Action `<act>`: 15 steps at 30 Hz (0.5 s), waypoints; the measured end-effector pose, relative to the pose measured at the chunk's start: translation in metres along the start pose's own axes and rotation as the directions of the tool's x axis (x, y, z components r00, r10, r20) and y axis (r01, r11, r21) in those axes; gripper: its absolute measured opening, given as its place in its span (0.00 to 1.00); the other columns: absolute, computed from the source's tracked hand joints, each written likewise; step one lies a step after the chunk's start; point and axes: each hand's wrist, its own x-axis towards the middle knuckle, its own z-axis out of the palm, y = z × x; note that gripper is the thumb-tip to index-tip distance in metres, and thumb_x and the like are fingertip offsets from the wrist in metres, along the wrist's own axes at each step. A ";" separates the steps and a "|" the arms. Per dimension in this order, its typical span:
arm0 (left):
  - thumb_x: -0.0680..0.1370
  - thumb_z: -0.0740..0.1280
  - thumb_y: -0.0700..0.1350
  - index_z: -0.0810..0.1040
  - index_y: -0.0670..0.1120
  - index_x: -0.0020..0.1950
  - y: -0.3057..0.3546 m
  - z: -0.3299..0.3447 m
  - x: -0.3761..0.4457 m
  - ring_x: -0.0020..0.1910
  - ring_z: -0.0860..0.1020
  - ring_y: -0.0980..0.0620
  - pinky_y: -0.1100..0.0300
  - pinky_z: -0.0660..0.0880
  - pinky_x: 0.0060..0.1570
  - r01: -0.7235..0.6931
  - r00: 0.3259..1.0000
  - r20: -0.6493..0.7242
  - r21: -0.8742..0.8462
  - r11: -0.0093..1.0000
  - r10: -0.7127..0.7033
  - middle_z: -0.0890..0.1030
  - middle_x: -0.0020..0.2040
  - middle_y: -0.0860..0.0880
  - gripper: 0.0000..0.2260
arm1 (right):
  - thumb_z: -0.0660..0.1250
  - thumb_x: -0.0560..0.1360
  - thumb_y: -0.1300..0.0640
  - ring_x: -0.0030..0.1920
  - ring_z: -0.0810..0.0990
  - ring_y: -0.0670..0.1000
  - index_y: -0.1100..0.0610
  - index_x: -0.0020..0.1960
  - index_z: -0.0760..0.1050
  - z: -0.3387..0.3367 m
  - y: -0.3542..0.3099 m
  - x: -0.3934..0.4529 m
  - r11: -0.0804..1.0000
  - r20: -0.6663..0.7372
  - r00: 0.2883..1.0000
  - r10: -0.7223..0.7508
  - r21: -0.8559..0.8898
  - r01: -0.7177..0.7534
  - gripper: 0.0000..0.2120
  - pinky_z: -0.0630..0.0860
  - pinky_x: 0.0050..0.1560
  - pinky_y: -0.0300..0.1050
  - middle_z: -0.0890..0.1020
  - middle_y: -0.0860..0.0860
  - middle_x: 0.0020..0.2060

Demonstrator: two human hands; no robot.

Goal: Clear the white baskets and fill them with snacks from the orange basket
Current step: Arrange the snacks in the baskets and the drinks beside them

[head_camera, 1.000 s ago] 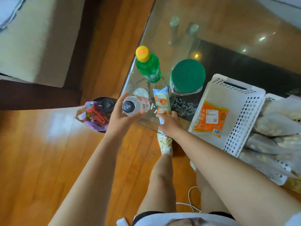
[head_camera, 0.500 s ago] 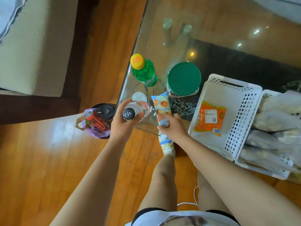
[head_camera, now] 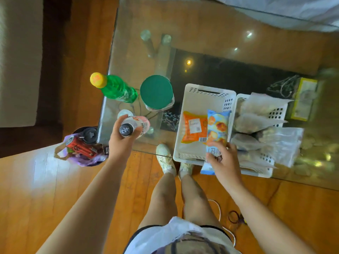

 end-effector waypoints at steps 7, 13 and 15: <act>0.65 0.72 0.52 0.73 0.69 0.47 0.008 0.027 -0.014 0.55 0.77 0.48 0.41 0.75 0.58 0.016 1.000 0.025 -0.034 0.999 -0.015 0.77 0.49 0.59 0.17 | 0.63 0.75 0.59 0.67 0.67 0.59 0.53 0.70 0.66 0.014 0.023 0.052 0.963 0.097 0.965 0.243 -0.144 -0.228 0.24 0.69 0.67 0.52 0.60 0.58 0.67; 0.71 0.72 0.43 0.73 0.64 0.51 0.005 0.041 -0.019 0.57 0.77 0.47 0.41 0.74 0.60 0.017 1.000 -0.004 -0.122 0.992 -0.018 0.77 0.56 0.51 0.18 | 0.65 0.74 0.58 0.74 0.54 0.56 0.54 0.73 0.61 0.031 0.030 0.072 0.935 0.139 0.931 0.336 -0.171 -0.312 0.29 0.57 0.73 0.47 0.52 0.57 0.73; 0.71 0.72 0.42 0.73 0.63 0.53 0.005 0.043 -0.019 0.57 0.77 0.47 0.42 0.74 0.60 0.018 1.000 -0.006 -0.133 0.991 -0.019 0.76 0.57 0.50 0.19 | 0.64 0.75 0.56 0.76 0.44 0.54 0.53 0.73 0.61 0.034 0.030 0.072 0.930 0.137 0.930 0.341 -0.194 -0.313 0.28 0.51 0.73 0.45 0.43 0.54 0.76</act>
